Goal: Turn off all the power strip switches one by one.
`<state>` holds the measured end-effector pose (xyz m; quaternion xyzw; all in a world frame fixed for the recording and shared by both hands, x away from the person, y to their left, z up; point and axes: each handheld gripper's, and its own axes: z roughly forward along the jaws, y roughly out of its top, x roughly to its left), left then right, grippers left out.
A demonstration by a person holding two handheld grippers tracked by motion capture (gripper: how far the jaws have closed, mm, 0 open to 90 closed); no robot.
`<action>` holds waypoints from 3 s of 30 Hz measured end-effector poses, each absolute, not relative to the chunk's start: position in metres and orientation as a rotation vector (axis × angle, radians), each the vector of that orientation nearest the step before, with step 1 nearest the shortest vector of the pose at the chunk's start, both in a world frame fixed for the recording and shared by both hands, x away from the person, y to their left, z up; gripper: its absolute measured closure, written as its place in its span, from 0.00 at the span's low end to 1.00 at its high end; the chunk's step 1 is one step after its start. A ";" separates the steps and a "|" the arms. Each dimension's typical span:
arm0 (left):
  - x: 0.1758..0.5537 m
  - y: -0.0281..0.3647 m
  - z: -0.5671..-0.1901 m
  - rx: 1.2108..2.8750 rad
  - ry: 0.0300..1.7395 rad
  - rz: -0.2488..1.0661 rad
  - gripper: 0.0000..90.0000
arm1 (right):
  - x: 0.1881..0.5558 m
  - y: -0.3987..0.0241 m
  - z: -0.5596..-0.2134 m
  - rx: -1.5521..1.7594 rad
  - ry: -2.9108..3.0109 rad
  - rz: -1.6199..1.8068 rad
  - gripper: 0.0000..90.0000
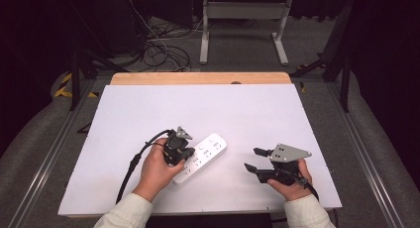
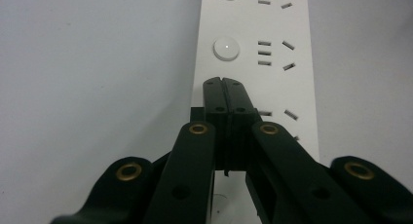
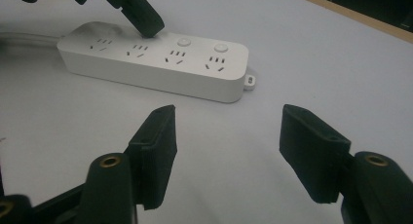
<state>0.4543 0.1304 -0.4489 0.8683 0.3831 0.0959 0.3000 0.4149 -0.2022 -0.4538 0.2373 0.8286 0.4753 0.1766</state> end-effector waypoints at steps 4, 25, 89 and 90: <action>0.456 0.131 -0.449 2.296 1.036 0.232 1.00 | 0.415 -0.202 -0.454 0.673 2.346 1.346 0.44; 0.447 0.136 -0.430 2.222 1.002 0.238 1.00 | 0.415 -0.204 -0.454 0.675 2.342 1.351 0.44; 0.479 0.099 -0.450 2.294 0.997 0.275 1.00 | 0.413 -0.200 -0.453 0.668 2.350 1.351 0.44; 0.479 0.099 -0.450 2.293 0.998 0.274 1.00 | 0.413 -0.201 -0.453 0.668 2.351 1.352 0.44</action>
